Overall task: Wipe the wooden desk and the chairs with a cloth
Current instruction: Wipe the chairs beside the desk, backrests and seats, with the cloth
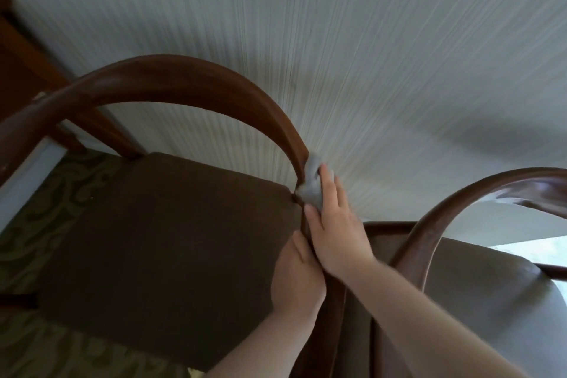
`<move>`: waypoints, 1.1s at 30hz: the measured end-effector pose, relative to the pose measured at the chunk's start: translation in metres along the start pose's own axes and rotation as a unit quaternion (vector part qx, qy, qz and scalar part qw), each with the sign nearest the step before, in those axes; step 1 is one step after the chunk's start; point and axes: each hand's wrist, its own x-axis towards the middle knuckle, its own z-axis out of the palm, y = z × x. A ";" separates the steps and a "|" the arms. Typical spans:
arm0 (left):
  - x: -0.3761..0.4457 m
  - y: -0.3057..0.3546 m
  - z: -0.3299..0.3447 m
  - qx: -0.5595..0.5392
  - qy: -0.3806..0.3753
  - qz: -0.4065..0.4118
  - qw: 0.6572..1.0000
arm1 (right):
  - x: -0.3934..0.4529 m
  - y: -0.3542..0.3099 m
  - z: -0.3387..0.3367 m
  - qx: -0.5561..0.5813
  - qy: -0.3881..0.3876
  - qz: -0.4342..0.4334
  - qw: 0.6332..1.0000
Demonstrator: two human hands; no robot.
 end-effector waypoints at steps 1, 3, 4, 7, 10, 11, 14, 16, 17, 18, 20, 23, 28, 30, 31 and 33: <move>0.010 0.005 -0.002 -0.028 0.007 0.011 1.000 | 0.020 -0.007 0.000 -0.019 0.002 -0.008 1.000; 0.032 0.012 -0.001 -0.025 0.017 0.050 0.998 | 0.051 -0.024 -0.001 -0.037 0.013 -0.021 0.999; 0.039 0.014 0.000 -0.002 0.012 0.069 0.998 | 0.057 -0.029 -0.001 -0.035 0.020 -0.025 0.999; 0.039 0.018 -0.001 0.034 0.047 0.049 0.997 | 0.034 -0.019 -0.003 -0.016 0.000 -0.047 0.999; 0.032 0.022 -0.001 0.072 0.109 0.039 0.991 | -0.008 0.005 -0.010 0.040 -0.039 -0.046 0.997; 0.033 0.026 -0.003 0.044 0.111 0.022 0.993 | -0.014 0.011 -0.012 0.072 -0.044 -0.034 0.996; 0.037 0.030 -0.002 -0.003 0.109 -0.018 0.994 | -0.002 0.019 -0.017 0.137 -0.025 -0.019 0.990; 0.037 0.030 0.000 -0.005 0.117 -0.028 0.993 | 0.015 0.015 -0.016 0.112 0.043 -0.052 0.991; 0.036 0.029 -0.001 0.002 0.111 -0.019 0.994 | 0.021 0.013 -0.012 0.108 0.067 -0.061 0.990; 0.037 0.027 0.000 0.016 0.106 0.001 0.994 | 0.027 0.011 -0.007 0.121 0.074 -0.053 0.988; 0.038 0.026 -0.002 0.014 0.094 0.032 0.995 | 0.036 0.005 -0.001 0.163 0.055 -0.010 0.985; 0.034 0.027 0.002 -0.040 0.110 0.033 0.993 | 0.059 -0.006 -0.004 0.135 0.000 0.063 0.989; 0.024 0.023 0.014 -0.006 0.071 0.116 0.991 | 0.117 -0.055 -0.007 0.018 0.057 0.057 0.997; 0.027 0.016 0.013 -0.011 0.045 0.131 0.990 | 0.151 -0.088 -0.003 -0.005 0.084 0.047 0.995; 0.031 0.012 0.010 -0.001 0.057 0.140 0.989 | 0.170 -0.103 0.000 -0.013 0.091 0.034 0.995; 0.040 0.004 0.001 0.071 0.068 0.197 0.976 | 0.200 -0.132 0.006 -0.059 0.068 -0.016 0.996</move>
